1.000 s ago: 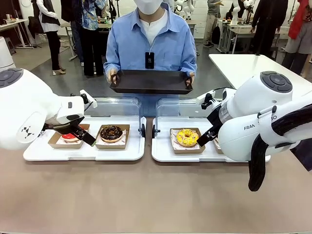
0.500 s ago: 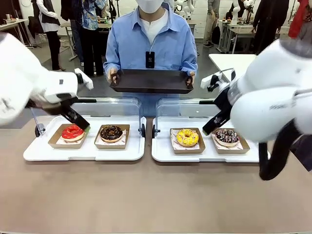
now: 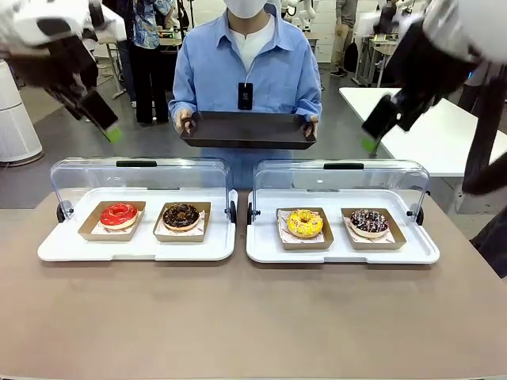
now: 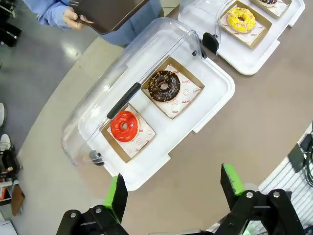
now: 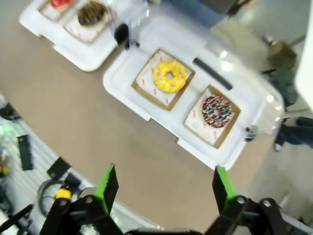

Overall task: Provide the desired donut to the person.
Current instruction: Pick up and lift the Paper togo box containing the Donut pointed at by the person.

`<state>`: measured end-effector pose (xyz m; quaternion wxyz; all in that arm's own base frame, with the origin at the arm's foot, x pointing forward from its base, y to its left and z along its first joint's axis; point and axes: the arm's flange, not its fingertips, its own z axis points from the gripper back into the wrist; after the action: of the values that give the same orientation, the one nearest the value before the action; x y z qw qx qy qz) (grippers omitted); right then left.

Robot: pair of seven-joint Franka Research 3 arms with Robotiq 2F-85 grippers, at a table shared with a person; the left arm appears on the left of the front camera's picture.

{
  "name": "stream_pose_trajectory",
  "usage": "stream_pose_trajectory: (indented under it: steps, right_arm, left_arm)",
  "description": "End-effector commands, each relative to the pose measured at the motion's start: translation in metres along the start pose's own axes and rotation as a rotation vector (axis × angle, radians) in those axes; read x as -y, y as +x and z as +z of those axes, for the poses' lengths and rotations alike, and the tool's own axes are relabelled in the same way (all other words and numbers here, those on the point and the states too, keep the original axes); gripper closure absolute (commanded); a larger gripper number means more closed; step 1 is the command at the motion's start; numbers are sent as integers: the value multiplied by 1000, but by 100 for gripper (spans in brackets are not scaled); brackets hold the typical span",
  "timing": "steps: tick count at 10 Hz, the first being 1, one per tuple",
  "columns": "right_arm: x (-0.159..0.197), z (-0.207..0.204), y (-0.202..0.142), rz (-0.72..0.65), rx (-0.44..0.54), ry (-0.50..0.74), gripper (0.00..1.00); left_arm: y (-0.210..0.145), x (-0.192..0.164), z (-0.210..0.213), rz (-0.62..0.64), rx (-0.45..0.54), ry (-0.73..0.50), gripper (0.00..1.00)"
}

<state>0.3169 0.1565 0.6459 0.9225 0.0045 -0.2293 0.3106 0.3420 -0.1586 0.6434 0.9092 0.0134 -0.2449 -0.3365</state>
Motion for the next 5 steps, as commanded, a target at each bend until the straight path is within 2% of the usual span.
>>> stream_pose_trajectory:
  steps: [1, 2, 5]
  right_arm:
    - [-1, 0, 6, -39, -4, -41, 0]
    - [0, 0, 0, 0, 0, 0, 0]
    - [0, 0, 0, 0, 0, 0, 0]
  left_arm:
    - [2, 2, 2, 16, -40, 14, 0]
    - [0, 0, 0, 0, 0, 0, 0]
    - [0, 0, 0, 0, 0, 0, 0]
